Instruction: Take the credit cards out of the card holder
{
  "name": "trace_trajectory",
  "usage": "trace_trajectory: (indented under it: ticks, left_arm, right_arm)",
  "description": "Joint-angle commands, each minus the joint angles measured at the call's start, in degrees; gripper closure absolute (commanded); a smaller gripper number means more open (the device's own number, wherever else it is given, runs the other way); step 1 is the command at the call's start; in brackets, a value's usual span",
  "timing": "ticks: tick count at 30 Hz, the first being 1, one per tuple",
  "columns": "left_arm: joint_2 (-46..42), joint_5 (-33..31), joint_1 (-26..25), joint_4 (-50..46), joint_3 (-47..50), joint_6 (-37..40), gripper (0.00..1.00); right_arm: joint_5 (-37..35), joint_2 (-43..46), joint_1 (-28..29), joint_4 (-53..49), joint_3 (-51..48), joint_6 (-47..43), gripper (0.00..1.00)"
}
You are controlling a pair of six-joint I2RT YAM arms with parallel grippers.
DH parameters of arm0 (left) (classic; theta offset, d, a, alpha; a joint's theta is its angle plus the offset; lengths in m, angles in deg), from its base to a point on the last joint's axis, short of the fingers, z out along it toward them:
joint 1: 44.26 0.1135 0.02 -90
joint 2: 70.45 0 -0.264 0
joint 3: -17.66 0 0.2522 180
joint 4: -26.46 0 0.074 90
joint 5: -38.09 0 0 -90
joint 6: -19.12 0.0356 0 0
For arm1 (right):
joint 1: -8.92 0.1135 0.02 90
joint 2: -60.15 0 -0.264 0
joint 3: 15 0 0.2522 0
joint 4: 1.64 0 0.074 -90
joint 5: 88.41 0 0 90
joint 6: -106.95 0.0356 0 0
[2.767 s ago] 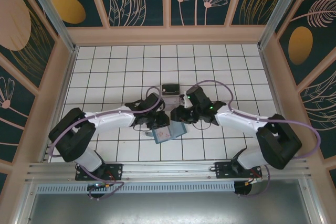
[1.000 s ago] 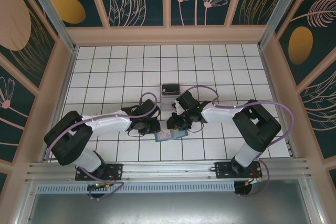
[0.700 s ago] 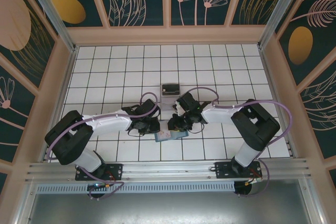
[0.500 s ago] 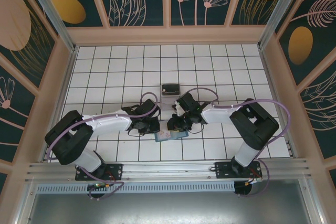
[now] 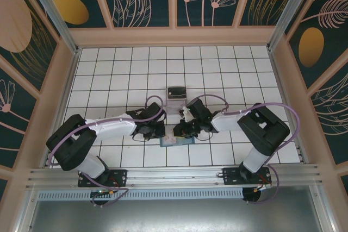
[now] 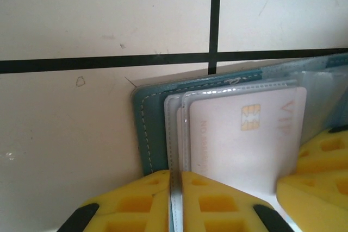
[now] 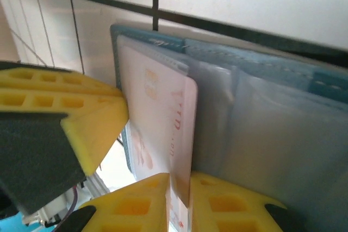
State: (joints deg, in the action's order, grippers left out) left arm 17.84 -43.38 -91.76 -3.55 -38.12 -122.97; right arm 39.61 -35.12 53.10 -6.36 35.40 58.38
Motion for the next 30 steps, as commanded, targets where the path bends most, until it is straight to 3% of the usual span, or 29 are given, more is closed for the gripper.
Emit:
trace_trajectory:
  ticks: [1, 9, 20, 30]
  left_arm:
    - [1.18, 0.26, 0.12, -0.89, 1.55, -0.11, 0.88]
    - [1.47, -1.21, 0.09, -2.14, 1.99, 0.09, 0.88]
    - [1.62, -1.50, 0.11, -2.91, 1.67, 0.41, 0.87]
    - [-0.05, -1.17, 0.12, -2.92, -0.01, 0.11, 0.86]
  right_arm:
    - [4.38, 1.74, 0.14, 8.52, -2.19, 3.08, 0.83]
    - [5.84, 4.49, -1.48, 16.57, -7.68, 7.12, 0.83]
    - [5.07, 5.25, -1.90, 16.93, -9.47, 7.94, 0.85]
    - [3.87, 3.93, -3.09, 14.13, -9.74, 6.90, 0.97]
